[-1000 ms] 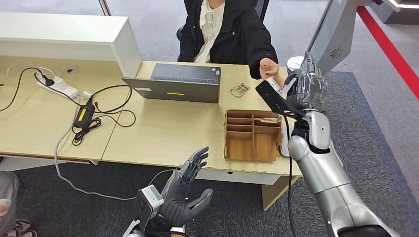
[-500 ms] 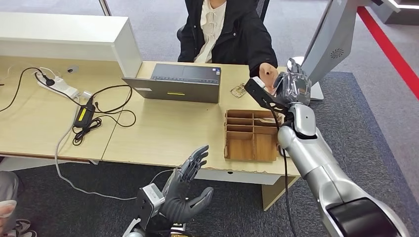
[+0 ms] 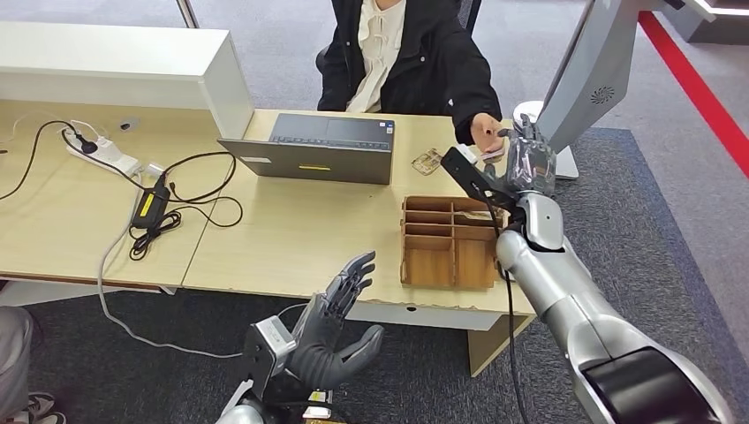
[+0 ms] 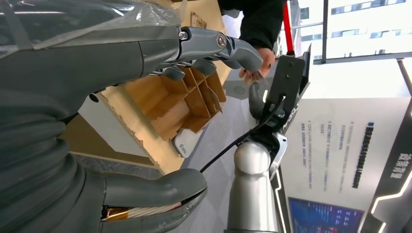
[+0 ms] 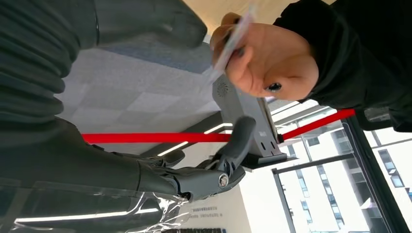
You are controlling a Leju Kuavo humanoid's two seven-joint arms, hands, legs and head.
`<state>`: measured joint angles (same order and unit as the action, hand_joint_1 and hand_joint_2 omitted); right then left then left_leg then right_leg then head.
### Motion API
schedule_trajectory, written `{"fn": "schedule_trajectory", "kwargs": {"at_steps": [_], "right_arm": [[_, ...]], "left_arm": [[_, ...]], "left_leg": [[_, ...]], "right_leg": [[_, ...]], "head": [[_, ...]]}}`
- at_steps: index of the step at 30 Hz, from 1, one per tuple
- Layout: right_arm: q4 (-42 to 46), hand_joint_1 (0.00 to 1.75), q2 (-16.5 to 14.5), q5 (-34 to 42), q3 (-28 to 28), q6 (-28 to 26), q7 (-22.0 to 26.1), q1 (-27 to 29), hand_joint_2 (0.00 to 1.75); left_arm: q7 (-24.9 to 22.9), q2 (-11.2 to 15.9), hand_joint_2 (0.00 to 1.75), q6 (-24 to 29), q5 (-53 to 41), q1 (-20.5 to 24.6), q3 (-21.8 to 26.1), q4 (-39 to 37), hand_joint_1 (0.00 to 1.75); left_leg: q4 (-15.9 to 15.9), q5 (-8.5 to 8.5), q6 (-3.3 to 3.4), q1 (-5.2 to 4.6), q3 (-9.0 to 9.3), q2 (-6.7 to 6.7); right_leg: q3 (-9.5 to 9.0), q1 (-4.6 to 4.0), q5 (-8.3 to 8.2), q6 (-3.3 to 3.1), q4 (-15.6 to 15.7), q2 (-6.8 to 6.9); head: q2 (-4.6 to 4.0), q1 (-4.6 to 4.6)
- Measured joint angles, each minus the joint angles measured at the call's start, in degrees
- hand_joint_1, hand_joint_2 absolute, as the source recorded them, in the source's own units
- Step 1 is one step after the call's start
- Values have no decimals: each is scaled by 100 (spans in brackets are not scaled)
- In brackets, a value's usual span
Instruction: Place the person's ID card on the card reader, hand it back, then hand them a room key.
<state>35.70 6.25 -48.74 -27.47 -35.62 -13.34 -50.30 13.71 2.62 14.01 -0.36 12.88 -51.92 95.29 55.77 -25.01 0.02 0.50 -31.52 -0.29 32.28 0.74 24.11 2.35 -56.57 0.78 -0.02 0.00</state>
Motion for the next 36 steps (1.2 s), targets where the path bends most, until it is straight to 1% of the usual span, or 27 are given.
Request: {"fn": "schedule_trajectory", "kwargs": {"at_steps": [5,9,15,19,22,27,32,36], "right_arm": [[301,0,6,210,-3,-188,139,109,175],[706,0,11,301,-4,-243,185,333,175],[1958,0,11,422,-22,-223,324,1066,175],[2722,0,17,450,-72,-67,318,1501,175],[3121,0,43,450,-108,109,281,1775,175],[3379,0,64,507,-191,320,303,2124,175],[3419,0,76,481,-286,355,326,2251,175],[3355,0,111,55,-339,342,179,2246,175]], "left_arm": [[1,0,175,33,22,22,-23,-36,0],[1,0,175,68,4,23,-28,-64,0],[-3,0,175,247,-88,-9,-28,-67,0],[0,0,175,278,-122,-68,-21,-67,0],[8,0,175,254,-144,-127,-5,-67,0],[-4,1,175,243,-208,-228,12,-67,0],[-44,2,175,243,-233,-289,31,-63,0],[-72,2,175,197,-244,-315,37,-61,0]], "left_leg": [[0,0,0,0,2,1],[0,0,0,1,1,1],[-1,-1,-1,1,0,1],[-1,-1,-1,1,1,1],[-1,-1,-1,1,1,1],[-1,-1,0,1,0,0],[-1,-1,0,1,1,0],[-1,-1,0,1,0,0]], "right_leg": [[0,0,0,0,0,0],[0,-1,0,0,0,0],[-1,-1,2,0,0,0],[0,-1,2,-1,1,0],[-1,-1,2,-1,1,0],[-2,0,2,-1,1,0],[-2,-1,2,-1,1,0],[-2,-1,2,-1,1,0]], "head": [[1,0],[0,-1],[0,0],[0,-1],[0,1],[0,0],[0,0],[0,-1]]}}
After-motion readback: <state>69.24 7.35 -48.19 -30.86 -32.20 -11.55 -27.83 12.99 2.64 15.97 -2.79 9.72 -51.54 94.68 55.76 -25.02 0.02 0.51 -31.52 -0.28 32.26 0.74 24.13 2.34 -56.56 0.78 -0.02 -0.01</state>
